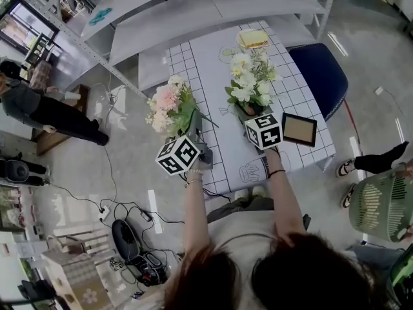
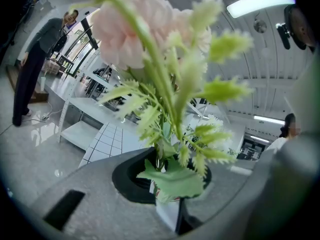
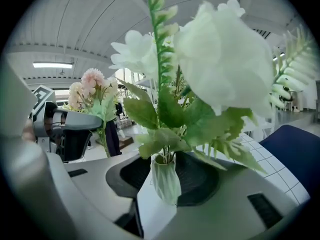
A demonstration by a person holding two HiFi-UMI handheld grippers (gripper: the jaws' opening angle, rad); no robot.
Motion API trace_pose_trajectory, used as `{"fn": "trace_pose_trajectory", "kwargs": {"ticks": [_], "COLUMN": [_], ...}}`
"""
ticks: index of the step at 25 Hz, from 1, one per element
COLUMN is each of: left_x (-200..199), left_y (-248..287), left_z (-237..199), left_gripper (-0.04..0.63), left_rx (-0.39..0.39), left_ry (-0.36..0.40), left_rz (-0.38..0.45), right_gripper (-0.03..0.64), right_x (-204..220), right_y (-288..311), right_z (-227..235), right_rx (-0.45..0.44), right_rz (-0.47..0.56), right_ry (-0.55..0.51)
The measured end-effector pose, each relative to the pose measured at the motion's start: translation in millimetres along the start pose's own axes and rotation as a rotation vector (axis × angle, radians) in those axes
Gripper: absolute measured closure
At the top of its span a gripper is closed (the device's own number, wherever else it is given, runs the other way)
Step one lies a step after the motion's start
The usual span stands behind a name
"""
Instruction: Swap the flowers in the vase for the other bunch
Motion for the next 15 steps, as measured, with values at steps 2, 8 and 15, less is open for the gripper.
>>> {"fn": "trace_pose_trajectory", "kwargs": {"ticks": [2,8,15], "left_x": [0.7,1.2,1.2], "left_y": [-0.9,-3.7,-7.9], "left_z": [0.2,1.7,1.4], "left_gripper": [0.539,0.538,0.54], "left_rx": [0.0,0.002,0.0], "left_ry": [-0.001,-0.004,-0.011], "left_rz": [-0.001,0.001,0.005], "right_gripper": [0.5,0.488,0.479], "right_x": [0.0,-0.8,-0.9], "right_y": [-1.0,-3.4,-6.1], "right_z": [-0.6,-2.8,-4.1], "right_rx": [0.001,0.003,0.011], "right_rz": [-0.001,-0.001,0.001], "right_ry": [-0.002,0.001,0.015]}}
Point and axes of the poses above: the fingertips, and each gripper's own axes: y forward along the fingers, z to its right, x out of its underside, the point moved 2 cm from there along -y, backward along the fingers, and after that the axes turned 14 degrees about -y, right-handed, at the moved point
